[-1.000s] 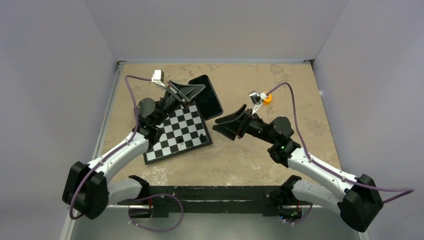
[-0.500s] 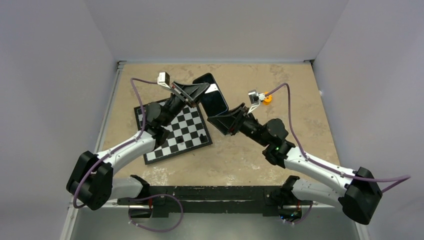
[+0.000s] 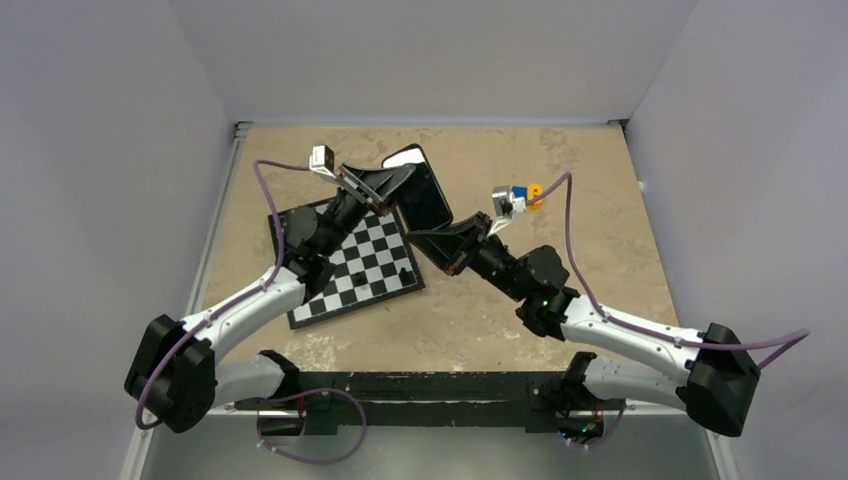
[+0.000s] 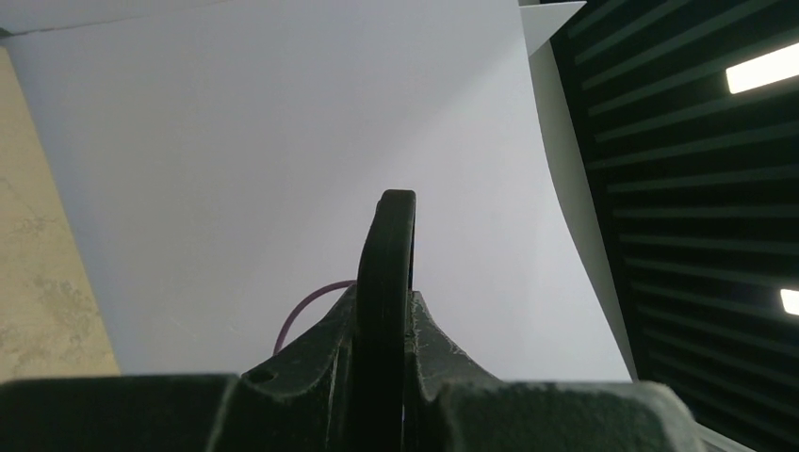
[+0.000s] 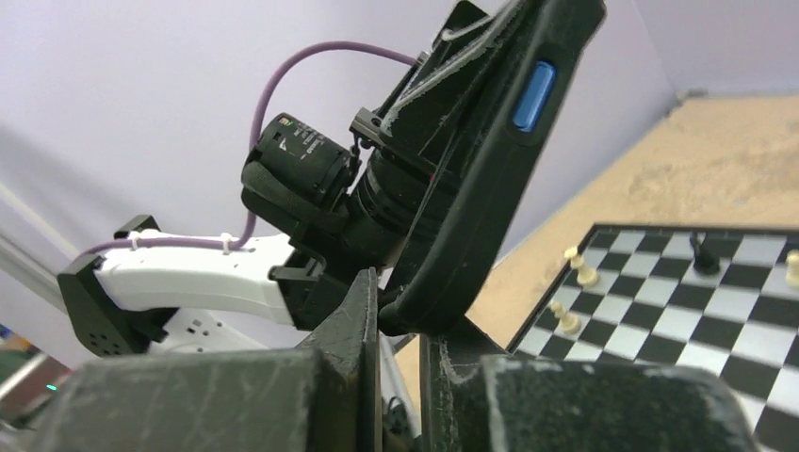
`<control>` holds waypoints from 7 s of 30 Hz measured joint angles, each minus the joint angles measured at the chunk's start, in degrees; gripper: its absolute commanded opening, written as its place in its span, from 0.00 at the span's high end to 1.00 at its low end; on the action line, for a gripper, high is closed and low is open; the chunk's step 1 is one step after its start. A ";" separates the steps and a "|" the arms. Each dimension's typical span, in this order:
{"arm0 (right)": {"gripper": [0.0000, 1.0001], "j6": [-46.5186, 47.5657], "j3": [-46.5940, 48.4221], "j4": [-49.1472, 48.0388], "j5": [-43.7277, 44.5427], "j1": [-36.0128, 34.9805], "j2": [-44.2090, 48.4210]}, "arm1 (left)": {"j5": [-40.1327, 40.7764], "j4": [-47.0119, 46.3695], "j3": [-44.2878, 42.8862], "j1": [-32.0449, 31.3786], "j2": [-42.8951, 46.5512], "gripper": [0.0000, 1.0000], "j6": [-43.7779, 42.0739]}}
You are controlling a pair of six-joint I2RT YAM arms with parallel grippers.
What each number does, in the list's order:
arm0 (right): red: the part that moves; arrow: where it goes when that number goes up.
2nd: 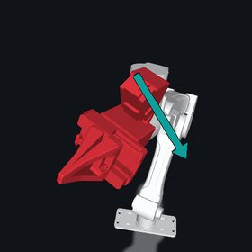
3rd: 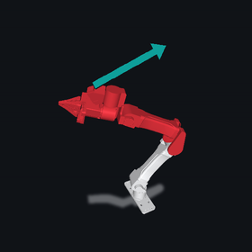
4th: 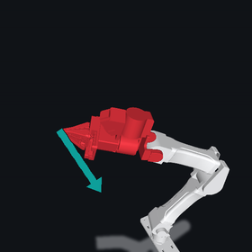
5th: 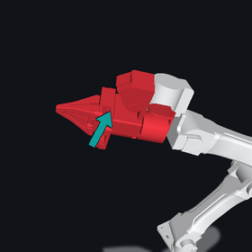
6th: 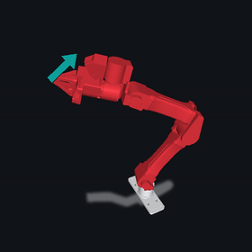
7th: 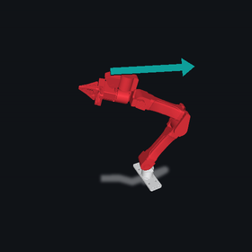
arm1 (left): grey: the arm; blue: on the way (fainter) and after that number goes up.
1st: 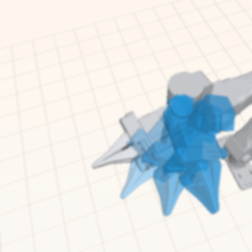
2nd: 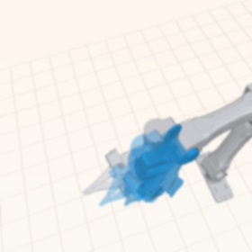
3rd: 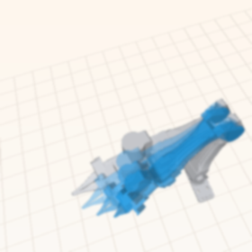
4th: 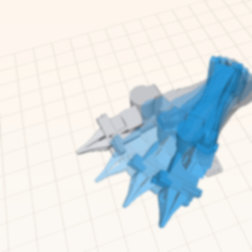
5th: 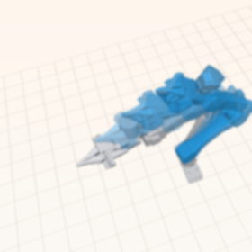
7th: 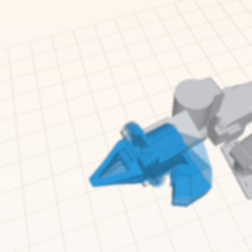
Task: Take the phone out of the phone case
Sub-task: Remove the phone case from the phone.
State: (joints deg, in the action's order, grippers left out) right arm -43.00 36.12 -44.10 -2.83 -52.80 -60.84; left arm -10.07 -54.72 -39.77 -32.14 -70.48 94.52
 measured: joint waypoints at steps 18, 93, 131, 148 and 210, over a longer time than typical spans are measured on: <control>1.00 37.27 -5.77 -17.94 -8.39 -2.51 -4.15 | 4.09 26.93 -0.07 -1.22 14.47 1.00 3.32; 1.00 16.37 6.69 6.71 -50.25 10.38 2.40 | -20.94 43.67 -16.06 -0.44 15.98 1.00 -21.03; 0.41 -7.93 3.45 1.31 -42.29 7.15 1.29 | -7.61 62.07 -23.69 -1.95 23.89 1.00 -39.12; 0.83 -9.66 9.14 -1.27 -42.80 4.87 -5.99 | -7.74 57.77 -21.27 -1.73 21.81 1.00 -36.44; 1.00 -1.70 10.64 -9.14 -46.82 1.86 -11.96 | -14.51 53.48 -19.04 -0.48 22.73 1.00 -32.35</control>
State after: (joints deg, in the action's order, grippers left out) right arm -44.71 46.76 -53.23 -49.65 -50.94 -72.79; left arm -24.58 -1.23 -58.81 -32.62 -47.75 62.17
